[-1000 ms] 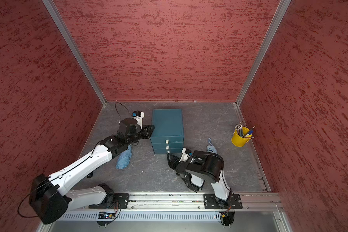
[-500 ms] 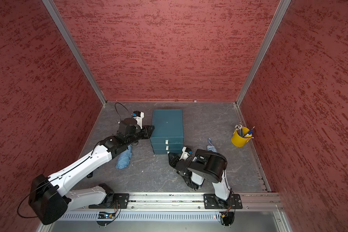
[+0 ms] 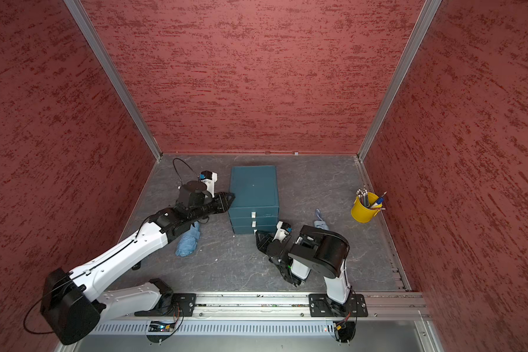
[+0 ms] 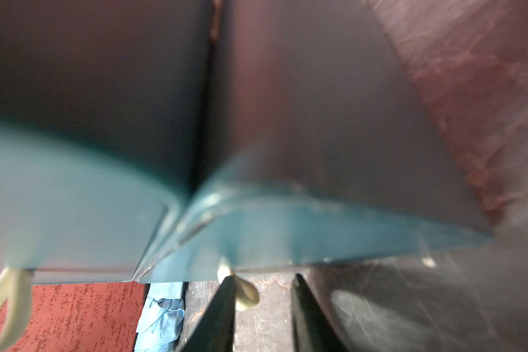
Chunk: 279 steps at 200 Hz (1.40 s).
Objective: Place the umbrella in the drawer by color
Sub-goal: Open the drawer in the storage box.
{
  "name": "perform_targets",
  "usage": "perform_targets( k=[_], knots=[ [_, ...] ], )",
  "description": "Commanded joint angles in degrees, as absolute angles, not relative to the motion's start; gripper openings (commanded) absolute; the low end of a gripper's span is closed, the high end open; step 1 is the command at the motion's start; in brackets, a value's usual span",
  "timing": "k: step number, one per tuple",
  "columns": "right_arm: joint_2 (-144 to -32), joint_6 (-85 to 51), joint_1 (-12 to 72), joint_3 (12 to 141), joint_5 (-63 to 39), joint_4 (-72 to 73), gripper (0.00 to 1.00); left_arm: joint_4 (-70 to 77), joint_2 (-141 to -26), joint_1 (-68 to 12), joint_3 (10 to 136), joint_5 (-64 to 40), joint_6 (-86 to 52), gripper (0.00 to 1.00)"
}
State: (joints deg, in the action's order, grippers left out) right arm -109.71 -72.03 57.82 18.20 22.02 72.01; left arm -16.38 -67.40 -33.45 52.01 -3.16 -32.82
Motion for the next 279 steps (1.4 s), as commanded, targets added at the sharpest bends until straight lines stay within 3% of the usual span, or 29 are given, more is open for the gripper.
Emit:
perform_targets(
  k=[1,12,37,65,88,123,189,222,240,263,279],
  knots=[
    [-109.6,-69.5,58.2,20.3,15.8,73.6,0.27,-33.1,-70.0,-34.5,47.7,-6.3,-32.8,0.34],
    [-109.8,-69.5,58.2,20.8,15.1,73.6,0.26,-33.2,-70.0,-34.6,47.8,-6.3,-32.8,0.34],
    [-110.1,-69.6,58.3,21.7,13.3,74.1,0.38,-33.5,-70.0,-34.5,47.8,-5.9,-33.1,0.34],
    [-110.3,-69.9,59.0,21.1,14.0,75.6,0.42,-33.4,-70.2,-34.5,47.6,-5.2,-33.4,0.34],
    [-110.2,-70.0,59.6,21.2,14.2,75.1,0.42,-33.2,-70.3,-34.4,47.3,-5.1,-33.9,0.33],
    [-110.8,-70.4,59.7,21.2,14.5,75.9,0.34,-33.1,-70.2,-34.5,46.9,-5.2,-34.1,0.33],
    [-109.9,-70.5,61.3,20.7,16.0,75.9,0.43,-32.8,-69.7,-33.9,46.2,-5.4,-34.2,0.32],
    [-112.6,-71.1,61.2,20.8,16.4,79.5,0.29,-32.9,-69.5,-33.8,45.9,-5.8,-34.1,0.31],
    [-113.0,-70.9,60.8,21.3,15.5,80.0,0.17,-33.1,-69.2,-33.8,45.7,-5.8,-33.9,0.31],
    [-112.4,-70.4,60.5,21.2,15.2,79.9,0.11,-33.3,-68.8,-33.8,45.6,-5.8,-34.0,0.31],
    [-111.5,-69.8,60.5,20.7,15.3,79.2,0.00,-33.1,-68.6,-33.8,45.2,-5.7,-34.3,0.31]
  ],
)
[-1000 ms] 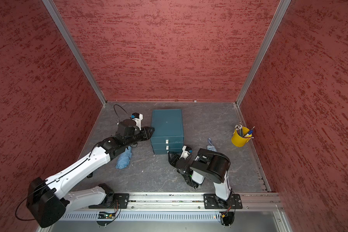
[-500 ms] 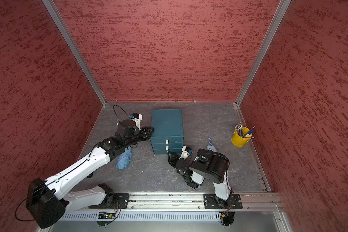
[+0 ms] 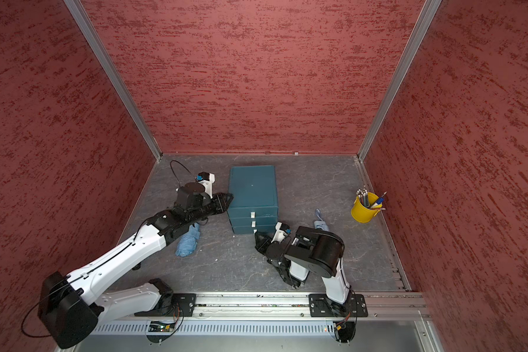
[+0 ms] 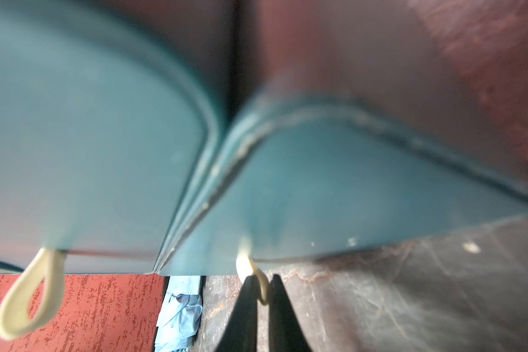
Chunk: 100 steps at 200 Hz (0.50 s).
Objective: Place the umbrella in the drawer by color
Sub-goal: Open the drawer in the storage box.
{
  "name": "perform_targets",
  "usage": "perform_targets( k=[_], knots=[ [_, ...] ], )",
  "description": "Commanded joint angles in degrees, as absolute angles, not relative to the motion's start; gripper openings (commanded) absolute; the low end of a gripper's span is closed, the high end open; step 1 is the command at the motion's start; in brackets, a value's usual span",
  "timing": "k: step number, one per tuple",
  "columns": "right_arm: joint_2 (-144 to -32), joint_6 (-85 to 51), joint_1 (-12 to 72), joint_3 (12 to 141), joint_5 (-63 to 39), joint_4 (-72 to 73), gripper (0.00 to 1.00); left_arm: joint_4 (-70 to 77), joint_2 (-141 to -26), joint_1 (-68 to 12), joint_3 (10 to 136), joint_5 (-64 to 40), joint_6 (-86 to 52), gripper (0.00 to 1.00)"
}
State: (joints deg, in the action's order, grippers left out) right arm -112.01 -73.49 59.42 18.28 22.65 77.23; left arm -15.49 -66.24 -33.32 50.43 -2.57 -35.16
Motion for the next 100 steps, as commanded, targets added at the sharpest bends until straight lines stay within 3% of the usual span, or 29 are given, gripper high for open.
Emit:
perform_targets(
  k=[1,58,100],
  knots=[
    [-111.4,-69.8,60.5,20.7,15.3,79.2,0.00,-33.1,-68.6,-33.8,45.3,-5.6,-34.3,0.31],
    [-104.6,-70.4,61.6,18.1,16.2,69.8,0.00,-33.2,-68.6,-33.7,44.4,-3.8,-36.5,0.30],
    [-94.6,-69.7,66.8,15.9,21.0,55.4,0.00,-33.5,-68.7,-33.5,44.5,-2.5,-37.6,0.30]
  ],
)
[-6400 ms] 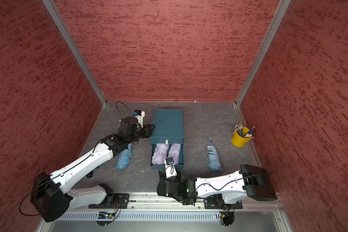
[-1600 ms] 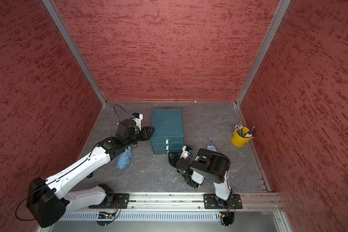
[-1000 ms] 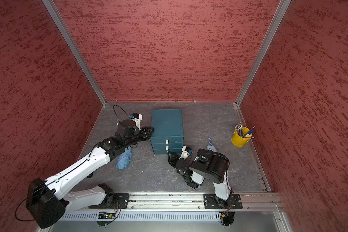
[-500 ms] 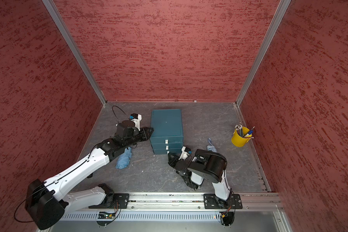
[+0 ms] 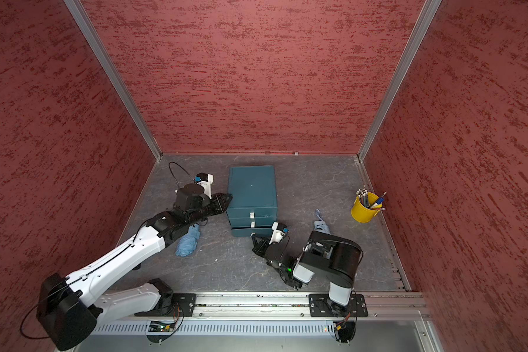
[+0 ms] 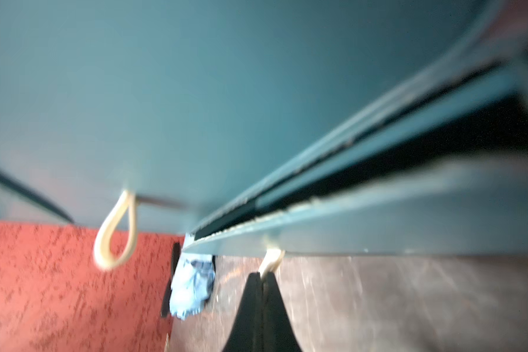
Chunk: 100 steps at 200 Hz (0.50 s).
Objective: Place the umbrella in the drawer by color
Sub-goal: Open the drawer in the storage box.
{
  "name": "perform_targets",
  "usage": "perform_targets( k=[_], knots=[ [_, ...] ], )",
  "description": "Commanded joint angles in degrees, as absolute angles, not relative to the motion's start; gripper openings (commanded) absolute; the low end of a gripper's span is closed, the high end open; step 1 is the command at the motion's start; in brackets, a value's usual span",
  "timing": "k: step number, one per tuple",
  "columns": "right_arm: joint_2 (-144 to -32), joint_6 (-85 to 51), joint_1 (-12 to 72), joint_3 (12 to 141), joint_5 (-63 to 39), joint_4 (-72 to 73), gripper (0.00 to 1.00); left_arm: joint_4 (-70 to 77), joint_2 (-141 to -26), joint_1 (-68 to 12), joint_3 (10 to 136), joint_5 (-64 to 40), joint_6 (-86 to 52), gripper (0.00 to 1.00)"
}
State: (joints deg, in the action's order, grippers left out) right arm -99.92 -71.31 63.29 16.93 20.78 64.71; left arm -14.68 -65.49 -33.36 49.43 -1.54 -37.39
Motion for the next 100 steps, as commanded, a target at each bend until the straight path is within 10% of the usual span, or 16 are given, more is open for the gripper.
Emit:
perform_targets(
  k=[1,100],
  knots=[
    [-94.3,-69.8,66.9,15.9,21.2,55.2,0.00,-33.5,-68.7,-33.5,44.5,-2.5,-37.6,0.30],
    [-72.2,-78.8,86.7,20.5,36.7,6.2,0.00,-33.0,-68.4,-32.9,43.7,-1.2,-39.9,0.28]
  ],
)
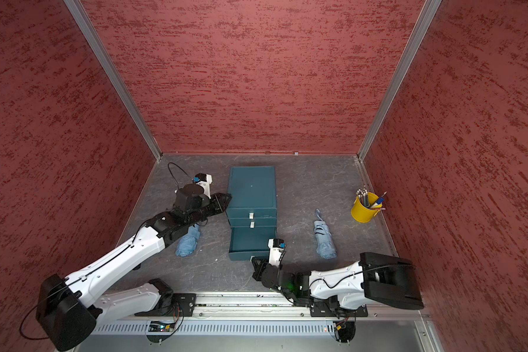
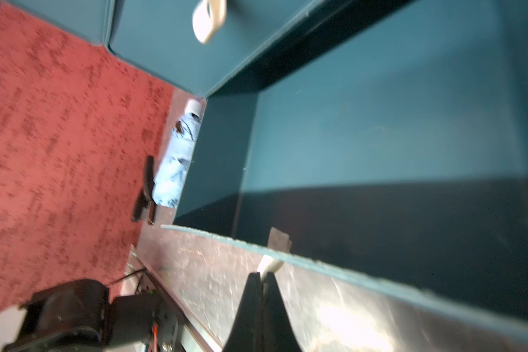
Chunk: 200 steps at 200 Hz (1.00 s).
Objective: Place the umbrella in the drawer by color
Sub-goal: Open the drawer in the storage box.
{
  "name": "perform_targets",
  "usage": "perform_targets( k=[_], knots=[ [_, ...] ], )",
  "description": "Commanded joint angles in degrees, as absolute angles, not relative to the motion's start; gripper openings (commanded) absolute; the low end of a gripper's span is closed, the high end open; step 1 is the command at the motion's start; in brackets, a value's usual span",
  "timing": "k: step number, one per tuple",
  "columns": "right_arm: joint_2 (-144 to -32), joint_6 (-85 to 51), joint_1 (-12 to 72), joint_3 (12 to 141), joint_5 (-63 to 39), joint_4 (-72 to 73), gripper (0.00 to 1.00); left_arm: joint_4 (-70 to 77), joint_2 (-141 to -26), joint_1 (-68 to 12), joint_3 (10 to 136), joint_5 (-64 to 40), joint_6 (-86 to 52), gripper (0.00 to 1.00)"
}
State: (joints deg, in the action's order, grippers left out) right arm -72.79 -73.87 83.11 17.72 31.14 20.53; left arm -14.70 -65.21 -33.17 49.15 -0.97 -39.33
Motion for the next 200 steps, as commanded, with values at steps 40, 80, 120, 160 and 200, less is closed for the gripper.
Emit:
perform_targets(
  k=[40,80,120,160,200],
  knots=[
    [-74.1,-82.6,91.3,24.4,39.0,-0.6,0.00,-31.7,-68.5,-33.0,42.8,-1.7,-40.9,0.28],
    [-74.3,-80.5,91.8,27.2,38.3,-3.0,0.00,-31.2,-68.0,-33.4,42.4,-2.3,-41.9,0.28],
    [-75.0,-79.1,92.2,28.1,37.6,-2.5,0.00,-29.3,-67.6,-33.7,40.8,-1.8,-43.5,0.27],
    [-75.9,-80.5,93.0,30.1,37.7,-6.7,0.00,-28.1,-67.3,-33.9,40.1,-2.4,-44.7,0.26],
    [-76.2,-83.3,95.6,35.0,39.7,-20.2,0.51,-28.4,-65.8,-34.3,40.2,-2.9,-43.3,0.32]
  ],
)
